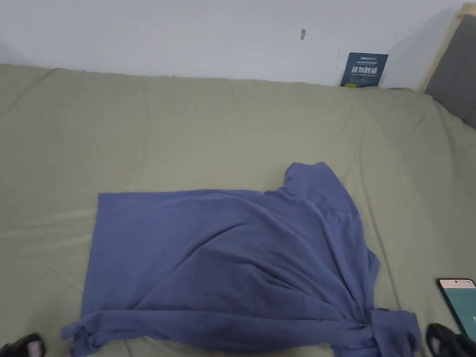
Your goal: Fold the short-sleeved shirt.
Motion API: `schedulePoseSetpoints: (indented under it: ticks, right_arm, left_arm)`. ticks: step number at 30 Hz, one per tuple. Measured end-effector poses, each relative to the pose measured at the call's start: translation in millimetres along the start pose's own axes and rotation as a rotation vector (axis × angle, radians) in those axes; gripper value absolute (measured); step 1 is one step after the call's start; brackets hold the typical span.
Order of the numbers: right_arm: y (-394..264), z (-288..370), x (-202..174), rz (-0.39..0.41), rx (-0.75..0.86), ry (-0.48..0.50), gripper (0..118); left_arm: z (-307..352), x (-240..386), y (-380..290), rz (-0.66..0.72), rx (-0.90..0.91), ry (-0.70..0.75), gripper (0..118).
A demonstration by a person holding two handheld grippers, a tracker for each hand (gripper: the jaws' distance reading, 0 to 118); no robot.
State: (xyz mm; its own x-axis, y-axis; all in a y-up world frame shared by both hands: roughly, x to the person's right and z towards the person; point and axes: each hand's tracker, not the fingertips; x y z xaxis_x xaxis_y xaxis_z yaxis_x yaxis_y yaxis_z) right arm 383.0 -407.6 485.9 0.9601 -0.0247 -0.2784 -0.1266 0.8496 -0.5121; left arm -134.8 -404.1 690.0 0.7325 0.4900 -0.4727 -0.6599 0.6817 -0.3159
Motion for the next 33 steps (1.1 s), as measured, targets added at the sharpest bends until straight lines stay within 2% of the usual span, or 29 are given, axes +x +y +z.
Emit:
schedulePoseSetpoints:
  ticks: [1, 3, 9, 14, 17, 18, 19, 20, 21, 27, 30, 31, 33]
  right_arm:
    - [-3, -3, -1, -0.007, -0.008, -0.01, 0]
    - [-1, -1, 1, 0.006, 0.019, 0.02, 0]
    - [0, 2, -1, 0.012, 0.019, 0.022, 0]
    - [2, 1, -2, 0.005, 0.012, 0.034, 0]
    - [3, -2, 2, 0.002, 0.005, 0.043, 0]
    - [3, -3, 3, -0.003, 0.003, 0.043, 0]
    - [3, -3, 4, -0.011, 0.004, 0.044, 0]
    - [5, -6, 6, -0.022, 0.002, 0.045, 0]
    - [5, -7, 8, -0.036, 0.0, 0.042, 0]
    - [6, -10, 20, -0.095, -0.008, 0.031, 0]
    - [7, -14, 22, -0.113, -0.017, 0.028, 0]
    - [7, -15, 23, -0.115, -0.021, 0.027, 0]
    - [7, -16, 23, -0.117, -0.025, 0.029, 0]
  left_arm:
    - [0, 2, 0, -0.043, -0.011, 0.08, 0]
    - [-8, -1, -2, -0.02, -0.039, -0.004, 0]
    - [-34, 19, 14, -0.013, -0.081, -0.024, 0]
    - [-114, 42, 94, -0.275, -0.063, 0.039, 0]
    - [-189, 38, 148, -0.277, -0.14, 0.09, 1]
    - [-219, 37, 167, -0.276, -0.168, 0.108, 16]
    - [-243, 41, 177, -0.274, -0.198, 0.131, 60]
    - [-268, 40, 188, -0.276, -0.229, 0.143, 95]
    - [-291, 39, 199, -0.28, -0.271, 0.17, 116]
    - [-369, 43, 204, -0.347, -0.404, 0.349, 118]
    - [-385, 48, 183, -0.368, -0.531, 0.361, 111]
    - [-386, 52, 176, -0.4, -0.546, 0.363, 111]
    - [-378, 66, 170, -0.468, -0.458, 0.397, 110]
